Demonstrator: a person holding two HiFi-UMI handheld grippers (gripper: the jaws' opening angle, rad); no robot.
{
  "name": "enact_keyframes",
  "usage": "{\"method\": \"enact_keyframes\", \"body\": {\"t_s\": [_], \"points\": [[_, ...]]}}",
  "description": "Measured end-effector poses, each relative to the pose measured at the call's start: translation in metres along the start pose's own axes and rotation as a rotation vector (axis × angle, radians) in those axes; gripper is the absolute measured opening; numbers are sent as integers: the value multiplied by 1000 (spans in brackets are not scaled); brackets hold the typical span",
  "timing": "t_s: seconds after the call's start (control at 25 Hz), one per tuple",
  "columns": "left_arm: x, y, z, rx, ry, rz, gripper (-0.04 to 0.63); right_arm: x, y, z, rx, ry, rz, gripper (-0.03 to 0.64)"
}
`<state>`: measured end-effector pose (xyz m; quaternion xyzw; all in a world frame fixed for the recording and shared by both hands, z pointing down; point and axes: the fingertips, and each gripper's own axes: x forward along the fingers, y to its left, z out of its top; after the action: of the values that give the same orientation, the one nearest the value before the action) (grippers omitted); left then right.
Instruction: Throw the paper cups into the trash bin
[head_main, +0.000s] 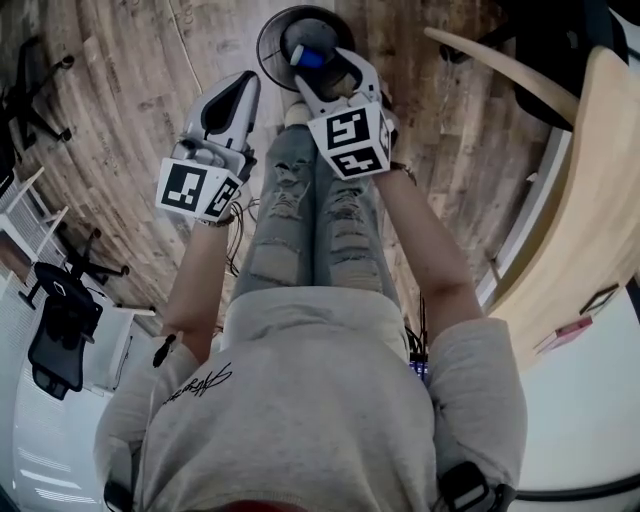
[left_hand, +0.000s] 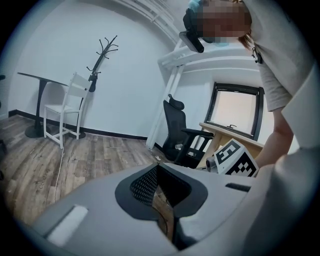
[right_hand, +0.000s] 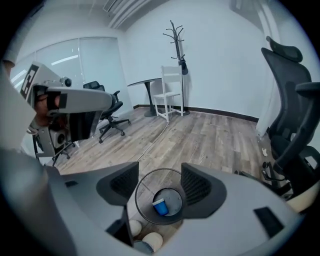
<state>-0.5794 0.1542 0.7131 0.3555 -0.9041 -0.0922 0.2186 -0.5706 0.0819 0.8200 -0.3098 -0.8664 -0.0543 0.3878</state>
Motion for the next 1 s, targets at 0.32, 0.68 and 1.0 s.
{"method": "enact_keyframes", "body": {"t_s": [0.32,0.68,1.0], "points": [[-7,-13,29,10,-20,-8,3,-39,0,56,43,-118,-35,267],[-20,-27,58,25,-45,-13,3,-81,4,98,47,-221,-58,232],[-28,-47,88,84,-66,-11,3,-124,11,124,33,-297,-69,163]]}}
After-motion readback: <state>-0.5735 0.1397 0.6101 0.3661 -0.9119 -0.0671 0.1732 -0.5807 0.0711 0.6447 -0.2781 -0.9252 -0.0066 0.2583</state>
